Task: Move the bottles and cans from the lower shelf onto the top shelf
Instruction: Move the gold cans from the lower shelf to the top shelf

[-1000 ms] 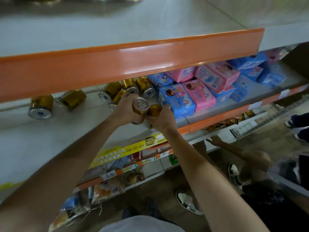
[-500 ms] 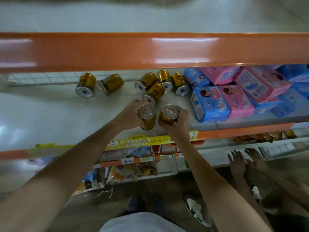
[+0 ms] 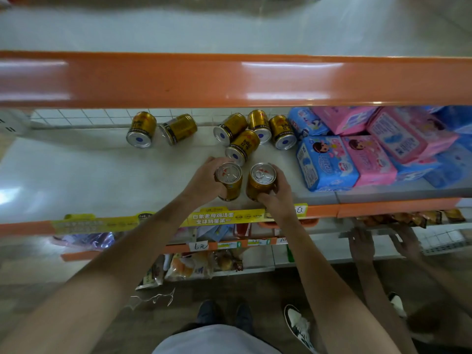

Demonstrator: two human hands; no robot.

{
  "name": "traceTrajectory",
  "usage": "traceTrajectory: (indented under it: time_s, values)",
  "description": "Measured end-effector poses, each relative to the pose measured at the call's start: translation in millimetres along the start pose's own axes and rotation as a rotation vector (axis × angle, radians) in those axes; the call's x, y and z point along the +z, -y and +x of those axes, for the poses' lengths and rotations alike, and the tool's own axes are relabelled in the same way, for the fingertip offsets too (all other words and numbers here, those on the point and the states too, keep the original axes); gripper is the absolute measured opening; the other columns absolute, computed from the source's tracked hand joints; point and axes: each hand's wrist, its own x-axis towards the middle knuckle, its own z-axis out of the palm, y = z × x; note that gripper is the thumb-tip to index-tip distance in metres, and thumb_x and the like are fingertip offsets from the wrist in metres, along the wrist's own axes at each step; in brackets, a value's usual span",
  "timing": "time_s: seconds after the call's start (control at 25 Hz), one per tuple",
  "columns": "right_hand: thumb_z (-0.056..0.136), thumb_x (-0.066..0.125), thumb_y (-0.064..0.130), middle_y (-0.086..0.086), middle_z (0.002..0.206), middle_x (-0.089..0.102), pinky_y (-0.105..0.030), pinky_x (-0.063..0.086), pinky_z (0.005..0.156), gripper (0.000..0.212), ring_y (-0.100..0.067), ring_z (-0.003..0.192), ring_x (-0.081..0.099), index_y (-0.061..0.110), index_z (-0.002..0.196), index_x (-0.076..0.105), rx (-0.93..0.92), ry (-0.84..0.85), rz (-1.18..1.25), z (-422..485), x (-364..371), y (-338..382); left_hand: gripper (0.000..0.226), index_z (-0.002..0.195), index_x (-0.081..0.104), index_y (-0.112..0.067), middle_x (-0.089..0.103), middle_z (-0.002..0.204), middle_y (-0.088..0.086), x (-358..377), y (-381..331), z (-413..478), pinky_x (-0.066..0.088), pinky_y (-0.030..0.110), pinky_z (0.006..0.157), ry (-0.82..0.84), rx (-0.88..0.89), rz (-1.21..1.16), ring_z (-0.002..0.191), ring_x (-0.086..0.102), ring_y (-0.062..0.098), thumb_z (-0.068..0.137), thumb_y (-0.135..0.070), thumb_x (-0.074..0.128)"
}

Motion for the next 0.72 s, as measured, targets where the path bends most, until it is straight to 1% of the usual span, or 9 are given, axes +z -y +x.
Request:
traceTrajectory:
  time_s: [0.04, 0.12, 0.2, 0.28, 0.4, 0.48, 0.6, 0.68, 0.72]
  values:
    - [0.057, 0.068, 0.002, 0.000, 0.113, 0.064, -0.018, 0.049, 0.085, 0.074, -0.002, 0.103, 0.062, 0.010, 0.128, 0.052, 0.019, 0.010, 0.002, 3.1, -5.1, 3.8, 0.082, 0.126, 0.059, -0.014, 0.050, 0.109, 0.002, 0.7, 0.0, -0.4, 0.043, 0.019, 0.074, 0.000, -0.005, -0.012, 0.104, 0.055, 0.022, 0.051, 0.014, 0.076]
    - [0.056, 0.078, -0.001, 0.003, 0.106, 0.067, -0.020, 0.051, 0.082, 0.068, 0.000, 0.096, 0.065, 0.013, 0.120, 0.056, 0.042, 0.011, -0.039, 7.8, -11.6, 10.2, 0.082, 0.126, 0.059, -0.015, 0.051, 0.111, 0.002, 1.2, 1.1, -1.0, 0.043, 0.020, 0.074, -0.006, -0.019, -0.034, 0.105, 0.055, 0.022, 0.051, 0.015, 0.074]
    - [0.059, 0.087, -0.002, 0.007, 0.105, 0.065, -0.013, 0.051, 0.076, 0.069, 0.005, 0.091, 0.064, 0.016, 0.117, 0.054, 0.059, -0.035, -0.084, 8.6, -11.4, 11.3, 0.081, 0.125, 0.059, -0.016, 0.052, 0.112, 0.003, 2.0, 2.7, -0.7, 0.045, 0.023, 0.077, -0.008, -0.027, -0.058, 0.107, 0.055, 0.022, 0.052, 0.015, 0.074]
    - [0.060, 0.092, 0.011, 0.010, 0.105, 0.059, -0.011, 0.048, 0.072, 0.070, 0.001, 0.092, 0.062, 0.020, 0.115, 0.048, 0.075, -0.163, -0.149, 7.0, -3.1, 12.7, 0.080, 0.124, 0.059, -0.017, 0.053, 0.112, 0.005, 2.9, 2.2, -0.5, 0.046, 0.026, 0.080, -0.006, -0.026, -0.062, 0.107, 0.056, 0.023, 0.051, 0.015, 0.073]
    - [0.056, 0.092, 0.042, 0.000, 0.111, 0.053, -0.026, 0.047, 0.075, 0.079, -0.016, 0.099, 0.057, 0.021, 0.111, 0.040, 0.119, -0.357, -0.353, 8.2, 14.8, 12.3, 0.080, 0.120, 0.061, -0.018, 0.054, 0.111, 0.005, 3.6, 1.9, -0.9, 0.050, 0.033, 0.083, -0.031, -0.018, -0.061, 0.106, 0.057, 0.024, 0.046, 0.009, 0.072]
    - [0.054, 0.091, 0.052, -0.004, 0.113, 0.050, -0.031, 0.048, 0.076, 0.086, -0.021, 0.103, 0.055, 0.017, 0.112, 0.038, 0.088, -0.404, -0.446, 9.0, 21.0, 7.5, 0.081, 0.120, 0.061, -0.018, 0.055, 0.111, 0.006, 4.9, 3.3, -1.5, 0.051, 0.036, 0.083, -0.044, -0.005, -0.051, 0.106, 0.057, 0.025, 0.043, 0.004, 0.069]
    - [0.057, 0.092, 0.042, -0.007, 0.123, 0.045, -0.030, 0.046, 0.082, 0.092, -0.020, 0.111, 0.051, 0.012, 0.123, 0.036, 0.017, -0.287, -0.448, 7.8, 16.2, 2.0, 0.082, 0.123, 0.060, -0.016, 0.054, 0.113, 0.007, 7.4, 7.3, -0.7, 0.048, 0.029, 0.082, -0.034, -0.004, -0.046, 0.108, 0.056, 0.026, 0.045, 0.008, 0.070]
    - [0.057, 0.092, 0.038, -0.007, 0.128, 0.041, -0.030, 0.042, 0.086, 0.096, -0.020, 0.116, 0.046, 0.012, 0.130, 0.035, 0.005, -0.189, -0.491, 9.6, 9.7, -2.2, 0.084, 0.124, 0.058, -0.017, 0.054, 0.116, 0.005, 8.6, 7.4, -1.1, 0.048, 0.029, 0.084, -0.043, -0.010, -0.075, 0.111, 0.056, 0.025, 0.044, 0.005, 0.071]
    - [0.057, 0.093, 0.036, -0.006, 0.127, 0.040, -0.030, 0.041, 0.089, 0.095, -0.022, 0.119, 0.045, 0.012, 0.129, 0.036, -0.005, -0.173, -0.500, 11.7, 7.1, -6.4, 0.084, 0.124, 0.058, -0.018, 0.055, 0.118, 0.005, 10.4, 8.1, -2.0, 0.048, 0.030, 0.085, -0.057, -0.014, -0.102, 0.112, 0.056, 0.025, 0.043, 0.003, 0.069]
